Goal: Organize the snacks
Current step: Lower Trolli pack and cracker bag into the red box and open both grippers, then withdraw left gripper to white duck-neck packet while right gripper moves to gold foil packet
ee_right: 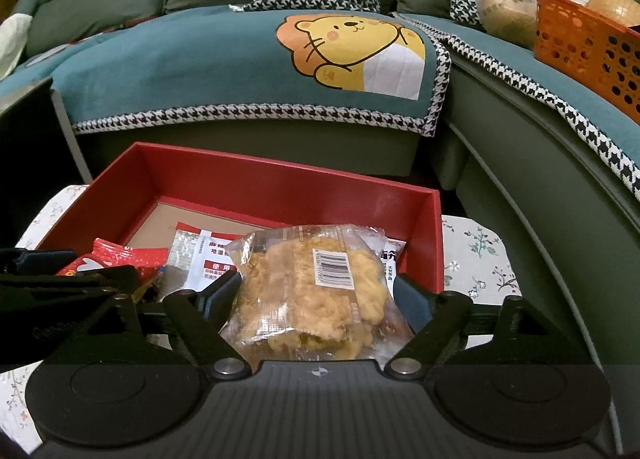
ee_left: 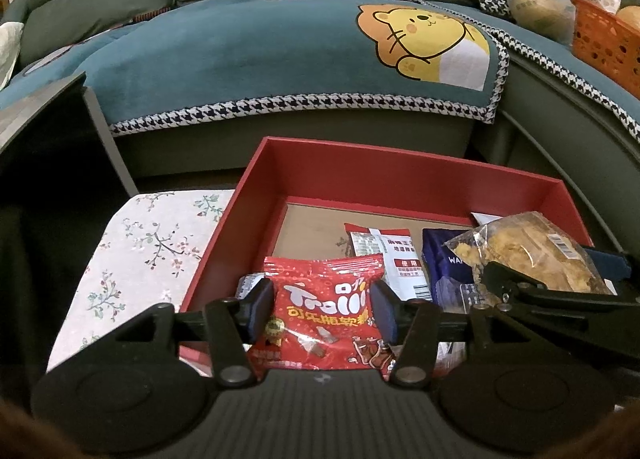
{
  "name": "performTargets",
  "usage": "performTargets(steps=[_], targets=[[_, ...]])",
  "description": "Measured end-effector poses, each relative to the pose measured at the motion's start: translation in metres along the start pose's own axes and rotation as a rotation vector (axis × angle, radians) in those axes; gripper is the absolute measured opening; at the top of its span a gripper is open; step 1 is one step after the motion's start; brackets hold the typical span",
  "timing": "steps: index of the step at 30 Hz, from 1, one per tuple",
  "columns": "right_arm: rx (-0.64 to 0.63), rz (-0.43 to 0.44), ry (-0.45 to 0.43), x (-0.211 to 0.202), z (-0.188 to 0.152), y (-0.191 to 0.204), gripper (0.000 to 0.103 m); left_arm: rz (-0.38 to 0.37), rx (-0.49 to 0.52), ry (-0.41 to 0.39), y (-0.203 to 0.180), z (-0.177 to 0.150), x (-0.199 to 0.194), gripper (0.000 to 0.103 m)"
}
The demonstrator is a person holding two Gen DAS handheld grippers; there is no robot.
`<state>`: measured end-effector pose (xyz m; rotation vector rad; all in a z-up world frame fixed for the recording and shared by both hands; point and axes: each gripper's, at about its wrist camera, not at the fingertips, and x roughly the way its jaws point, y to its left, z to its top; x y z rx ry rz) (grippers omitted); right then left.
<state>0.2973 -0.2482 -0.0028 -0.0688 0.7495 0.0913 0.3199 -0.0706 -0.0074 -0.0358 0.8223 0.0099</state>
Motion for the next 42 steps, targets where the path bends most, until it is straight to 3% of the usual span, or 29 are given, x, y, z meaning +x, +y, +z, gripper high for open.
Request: performTargets(steps=[14, 32, 42], targets=[[-0.025, -0.025, -0.025, -0.011, 0.002, 0.002, 0.09, 0.005, 0.003, -0.038, 0.005, 0.001, -0.02, 0.069], [-0.05, -0.045, -0.071, -0.047, 0.006, 0.008, 0.091, 0.024, 0.046, -0.137, 0.002, -0.001, -0.064, 0.072], [-0.062, -0.076, -0.054, -0.062, -0.003, 0.0, 0.091, 0.003, 0.092, -0.127, -0.009, -0.017, -0.077, 0.08]])
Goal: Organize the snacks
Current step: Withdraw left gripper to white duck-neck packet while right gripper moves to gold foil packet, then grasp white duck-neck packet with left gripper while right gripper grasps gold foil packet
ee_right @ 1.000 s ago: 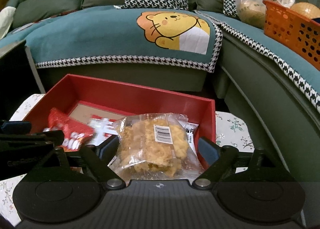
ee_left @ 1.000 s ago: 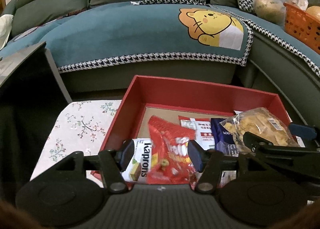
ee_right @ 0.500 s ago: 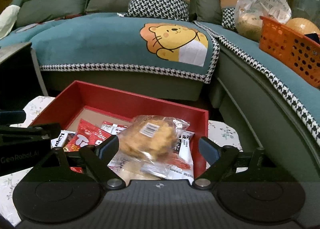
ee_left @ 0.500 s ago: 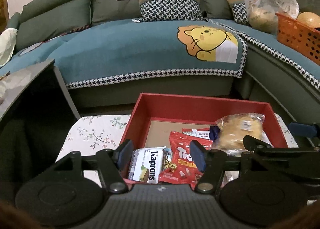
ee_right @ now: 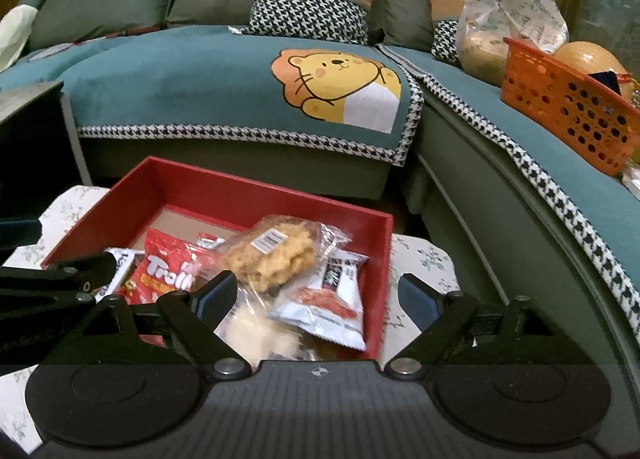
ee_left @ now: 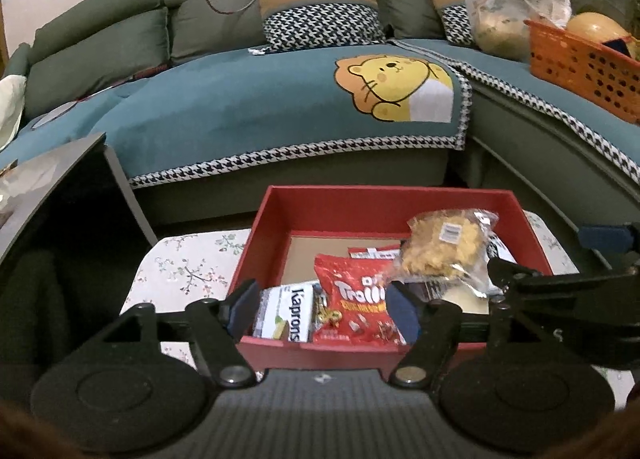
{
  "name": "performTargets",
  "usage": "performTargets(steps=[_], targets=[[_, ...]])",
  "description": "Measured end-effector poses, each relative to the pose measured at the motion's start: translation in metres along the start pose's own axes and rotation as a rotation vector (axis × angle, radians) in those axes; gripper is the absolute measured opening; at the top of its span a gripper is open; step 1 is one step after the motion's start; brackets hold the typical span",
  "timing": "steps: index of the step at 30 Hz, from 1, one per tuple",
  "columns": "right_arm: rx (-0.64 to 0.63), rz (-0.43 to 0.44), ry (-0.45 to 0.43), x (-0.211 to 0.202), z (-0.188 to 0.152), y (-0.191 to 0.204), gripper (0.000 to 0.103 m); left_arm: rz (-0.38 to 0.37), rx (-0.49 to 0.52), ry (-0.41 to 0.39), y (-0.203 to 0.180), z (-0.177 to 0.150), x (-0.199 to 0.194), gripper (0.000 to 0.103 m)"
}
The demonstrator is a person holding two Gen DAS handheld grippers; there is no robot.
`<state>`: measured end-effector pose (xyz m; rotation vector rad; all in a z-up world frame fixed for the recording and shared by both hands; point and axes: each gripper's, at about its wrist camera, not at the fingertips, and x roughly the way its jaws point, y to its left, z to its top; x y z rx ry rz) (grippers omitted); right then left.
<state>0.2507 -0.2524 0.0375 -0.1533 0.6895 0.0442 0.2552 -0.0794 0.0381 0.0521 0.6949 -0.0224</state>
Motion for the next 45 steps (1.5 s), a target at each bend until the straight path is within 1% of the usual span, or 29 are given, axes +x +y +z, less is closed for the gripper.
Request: performTargets(steps=[5, 9, 15, 21, 24, 26, 28, 30, 33, 36, 38, 39, 40, 41, 42, 45], targets=[[-0.005, -0.014, 0.02, -0.013, -0.012, -0.01, 0.091, -0.028, 0.025, 0.015, -0.008, -0.011, -0.01, 0.08], [-0.011, -0.032, 0.046, -0.024, -0.025, -0.02, 0.093, -0.085, 0.034, 0.055, -0.016, -0.027, -0.019, 0.08], [0.005, -0.051, 0.112, -0.041, -0.053, -0.041, 0.093, -0.176, 0.099, 0.16, -0.043, -0.065, -0.031, 0.08], [0.02, -0.05, 0.156, -0.059, -0.079, -0.056, 0.093, -0.314, 0.187, 0.27, -0.081, -0.096, -0.044, 0.08], [0.043, -0.034, 0.166, -0.067, -0.088, -0.064, 0.093, -0.363, 0.201, 0.321, -0.096, -0.111, -0.051, 0.08], [0.045, -0.015, 0.177, -0.068, -0.093, -0.066, 0.094, -0.374, 0.216, 0.34, -0.105, -0.12, -0.054, 0.08], [0.037, 0.002, 0.189, -0.066, -0.096, -0.066, 0.094, -0.373, 0.26, 0.347, -0.114, -0.129, -0.058, 0.081], [0.03, 0.009, 0.197, -0.066, -0.098, -0.066, 0.094, -0.354, 0.304, 0.348, -0.12, -0.134, -0.056, 0.081], [0.043, 0.034, 0.202, -0.068, -0.099, -0.069, 0.094, -0.322, 0.337, 0.364, -0.123, -0.141, -0.047, 0.083], [0.04, 0.049, 0.213, -0.067, -0.1, -0.068, 0.094, -0.346, 0.35, 0.39, -0.124, -0.146, -0.041, 0.085], [0.035, 0.053, 0.222, -0.066, -0.102, -0.068, 0.094, -0.355, 0.373, 0.391, -0.128, -0.151, -0.043, 0.084], [0.031, 0.054, 0.228, -0.065, -0.102, -0.067, 0.094, -0.354, 0.376, 0.385, -0.128, -0.152, -0.044, 0.083], [0.03, 0.057, 0.234, -0.064, -0.103, -0.067, 0.094, -0.357, 0.371, 0.383, -0.128, -0.152, -0.046, 0.076], [0.029, 0.061, 0.243, -0.063, -0.104, -0.066, 0.094, -0.362, 0.358, 0.382, -0.126, -0.151, -0.047, 0.066], [0.029, 0.068, 0.252, -0.062, -0.105, -0.064, 0.094, -0.364, 0.345, 0.381, -0.125, -0.149, -0.049, 0.064], [0.023, 0.091, 0.287, -0.058, -0.109, -0.058, 0.094, -0.343, 0.323, 0.38, -0.117, -0.148, -0.049, 0.063]])
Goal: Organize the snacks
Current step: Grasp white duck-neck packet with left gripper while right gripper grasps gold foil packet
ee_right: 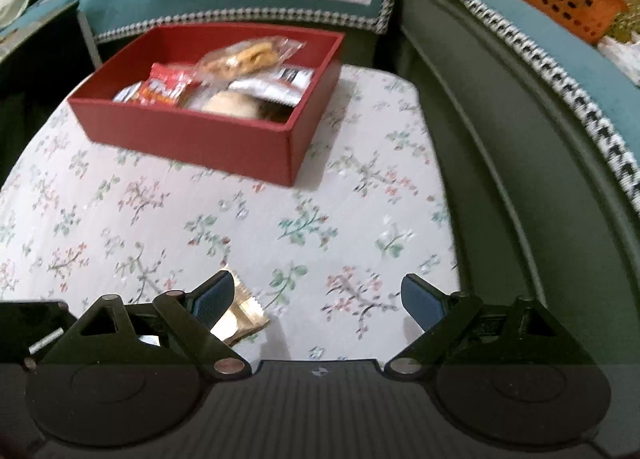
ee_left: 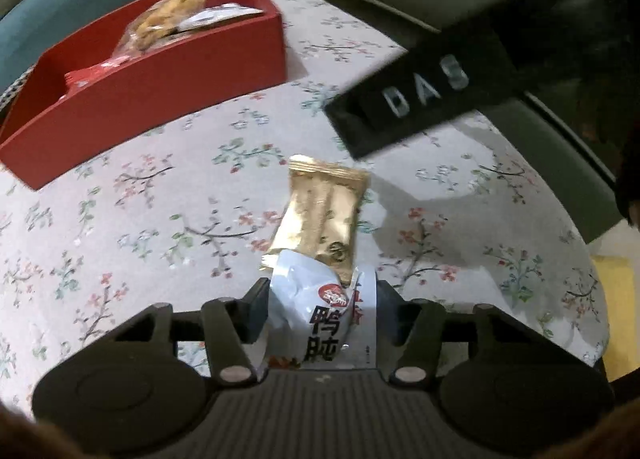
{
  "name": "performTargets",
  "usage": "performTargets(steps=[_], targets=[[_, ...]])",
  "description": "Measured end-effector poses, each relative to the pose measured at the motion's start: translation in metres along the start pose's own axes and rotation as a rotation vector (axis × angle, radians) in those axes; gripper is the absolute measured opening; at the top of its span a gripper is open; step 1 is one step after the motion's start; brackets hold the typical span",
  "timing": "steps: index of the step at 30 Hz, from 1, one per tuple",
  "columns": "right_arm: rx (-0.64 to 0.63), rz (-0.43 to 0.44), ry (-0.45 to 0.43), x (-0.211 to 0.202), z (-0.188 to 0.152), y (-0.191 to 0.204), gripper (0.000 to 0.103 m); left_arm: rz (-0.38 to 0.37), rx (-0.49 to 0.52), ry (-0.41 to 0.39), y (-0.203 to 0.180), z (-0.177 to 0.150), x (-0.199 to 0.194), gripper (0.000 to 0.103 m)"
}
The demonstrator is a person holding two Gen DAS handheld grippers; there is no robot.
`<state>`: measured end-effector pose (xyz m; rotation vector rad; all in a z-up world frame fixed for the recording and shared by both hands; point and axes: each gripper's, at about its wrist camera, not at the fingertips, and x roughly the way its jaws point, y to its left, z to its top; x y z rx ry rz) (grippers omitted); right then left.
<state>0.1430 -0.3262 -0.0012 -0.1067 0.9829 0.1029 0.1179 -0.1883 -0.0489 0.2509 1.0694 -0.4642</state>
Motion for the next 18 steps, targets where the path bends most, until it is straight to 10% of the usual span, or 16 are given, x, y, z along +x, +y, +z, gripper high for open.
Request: performTargets(steps=[18], targets=[[0.16, 0.178, 0.216, 0.042, 0.003, 0.041, 0.093, -0.015, -0.149, -0.026, 0.059, -0.021, -0.021, 0.063]])
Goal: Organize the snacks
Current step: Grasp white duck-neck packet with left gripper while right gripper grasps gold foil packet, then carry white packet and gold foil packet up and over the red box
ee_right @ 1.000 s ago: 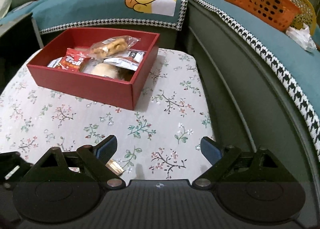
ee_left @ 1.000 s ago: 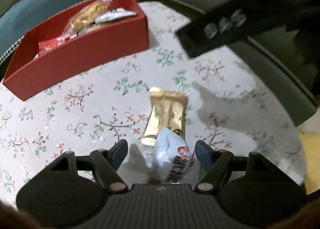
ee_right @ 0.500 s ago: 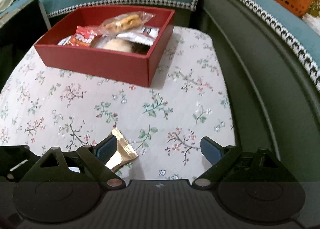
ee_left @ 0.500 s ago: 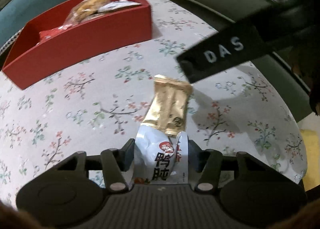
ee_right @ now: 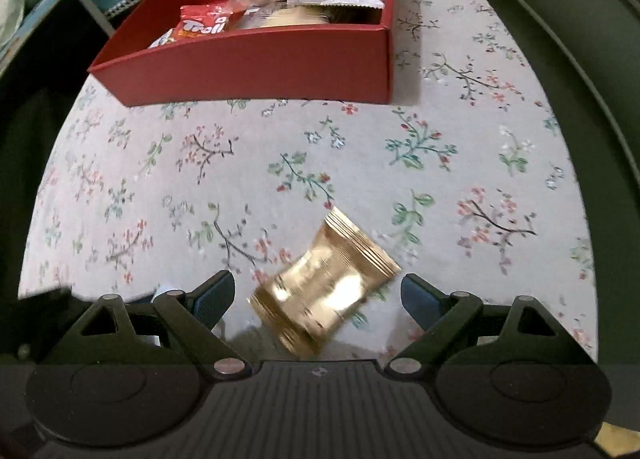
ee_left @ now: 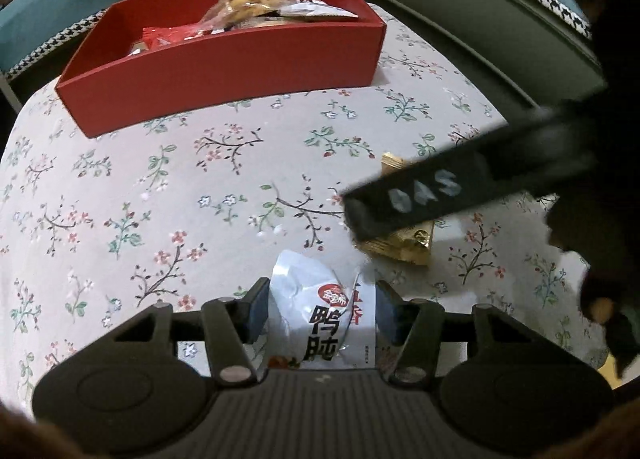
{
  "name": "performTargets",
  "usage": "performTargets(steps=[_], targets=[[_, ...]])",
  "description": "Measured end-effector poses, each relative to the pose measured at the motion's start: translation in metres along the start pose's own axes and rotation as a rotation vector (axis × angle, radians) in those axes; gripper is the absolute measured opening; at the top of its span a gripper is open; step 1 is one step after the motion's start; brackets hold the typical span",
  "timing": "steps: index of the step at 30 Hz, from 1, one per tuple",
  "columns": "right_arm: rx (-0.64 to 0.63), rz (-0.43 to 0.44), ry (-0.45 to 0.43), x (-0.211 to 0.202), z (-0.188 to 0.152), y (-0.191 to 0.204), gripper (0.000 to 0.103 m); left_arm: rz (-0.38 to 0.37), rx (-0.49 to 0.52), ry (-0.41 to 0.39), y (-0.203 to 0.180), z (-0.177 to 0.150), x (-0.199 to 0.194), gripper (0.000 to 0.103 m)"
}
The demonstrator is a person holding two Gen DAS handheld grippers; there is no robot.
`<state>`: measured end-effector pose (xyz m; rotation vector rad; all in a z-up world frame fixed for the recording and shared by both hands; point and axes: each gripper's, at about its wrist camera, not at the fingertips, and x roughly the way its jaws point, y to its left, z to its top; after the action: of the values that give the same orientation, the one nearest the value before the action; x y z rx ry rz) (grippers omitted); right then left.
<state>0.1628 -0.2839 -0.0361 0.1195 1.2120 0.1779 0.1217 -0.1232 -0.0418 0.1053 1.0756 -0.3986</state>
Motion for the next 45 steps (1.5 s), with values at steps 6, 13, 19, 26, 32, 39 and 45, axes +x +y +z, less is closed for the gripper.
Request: performTargets(steps=[6, 13, 19, 26, 32, 39, 45], targets=[[-0.091, -0.104, -0.031, 0.012, 0.008, 0.02, 0.081, 0.004, -0.023, 0.0, 0.014, -0.005, -0.001, 0.063], [-0.193, -0.128, -0.038, 0.003, -0.001, 0.016, 0.056, 0.021, -0.033, 0.016, 0.02, -0.009, 0.005, 0.063], [-0.159, -0.114, -0.06, -0.006, -0.011, 0.011, 0.087, 0.036, -0.024, 0.017, 0.018, -0.009, 0.009, 0.063], [-0.093, -0.125, -0.057, 0.003, -0.015, 0.01, 0.079, 0.056, -0.022, 0.008, 0.017, -0.012, 0.009, 0.064], [-0.192, -0.154, -0.06, 0.001, -0.022, 0.026, 0.055, 0.053, -0.018, 0.011, 0.019, -0.013, 0.008, 0.063], [-0.215, -0.138, -0.077, -0.015, -0.03, 0.028, 0.053, 0.041, -0.034, -0.017, 0.023, -0.011, 0.0, 0.063], [-0.245, -0.162, -0.114, -0.031, -0.033, 0.033, 0.053, 0.049, -0.047, -0.045, 0.026, -0.006, -0.006, 0.063]])
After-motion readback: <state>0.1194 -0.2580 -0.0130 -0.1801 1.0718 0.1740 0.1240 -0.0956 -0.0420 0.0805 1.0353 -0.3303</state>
